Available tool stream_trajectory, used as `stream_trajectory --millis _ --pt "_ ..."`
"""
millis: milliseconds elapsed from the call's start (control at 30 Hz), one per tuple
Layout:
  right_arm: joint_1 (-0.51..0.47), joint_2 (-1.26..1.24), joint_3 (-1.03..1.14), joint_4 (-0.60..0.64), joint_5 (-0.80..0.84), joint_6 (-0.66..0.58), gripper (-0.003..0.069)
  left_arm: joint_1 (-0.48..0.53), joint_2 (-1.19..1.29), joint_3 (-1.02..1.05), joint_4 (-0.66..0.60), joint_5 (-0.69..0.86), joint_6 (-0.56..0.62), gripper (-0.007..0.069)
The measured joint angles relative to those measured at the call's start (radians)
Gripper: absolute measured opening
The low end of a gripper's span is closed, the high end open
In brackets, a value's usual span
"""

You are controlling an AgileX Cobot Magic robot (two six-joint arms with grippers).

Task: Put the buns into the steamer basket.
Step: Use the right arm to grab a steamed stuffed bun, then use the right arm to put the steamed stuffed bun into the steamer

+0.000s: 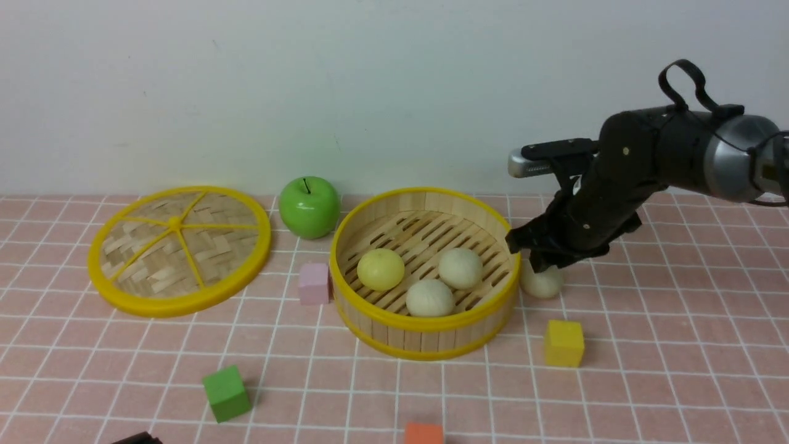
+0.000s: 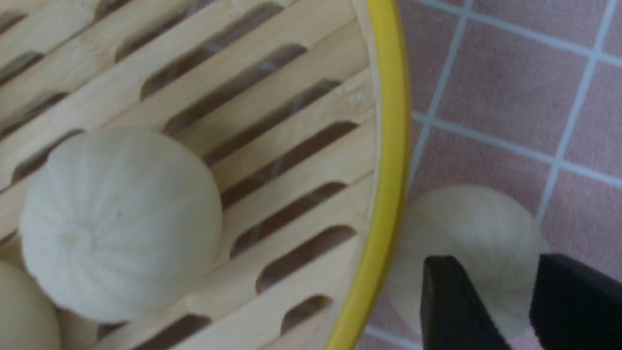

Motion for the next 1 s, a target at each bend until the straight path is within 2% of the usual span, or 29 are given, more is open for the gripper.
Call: stream_trajectory --millis 333,500,600,633,667,1000 --pt "0.0 0.028 -0.001 0.0 -0.062 -0.014 0.0265 0.0 0.0 0.0 0.0 0.0 0.0 0.0074" --pt "0.0 0.03 -0.002 0.0 -0.063 -0.053 0.019 0.0 0.0 0.0 0.0 0.0 0.0 0.0074" --pt "-0.002 0.03 -0.002 0.0 -0.059 -0.079 0.0069 0.0 0.0 0.0 0.0 0.0 0.0 0.0074" --pt "-0.002 0.03 -0.002 0.0 -0.057 -0.079 0.0061 0.0 0.0 0.0 0.0 0.0 0.0 0.0074" --pt "-0.002 0.03 -0.002 0.0 -0.052 -0.097 0.0016 0.0 0.0 0.0 0.0 0.0 0.0 0.0074" --pt "-0.002 -0.063 -0.001 -0.003 0.012 -0.115 0.001 0.0 0.0 0.0 0.0 0.0 0.0 0.0074"
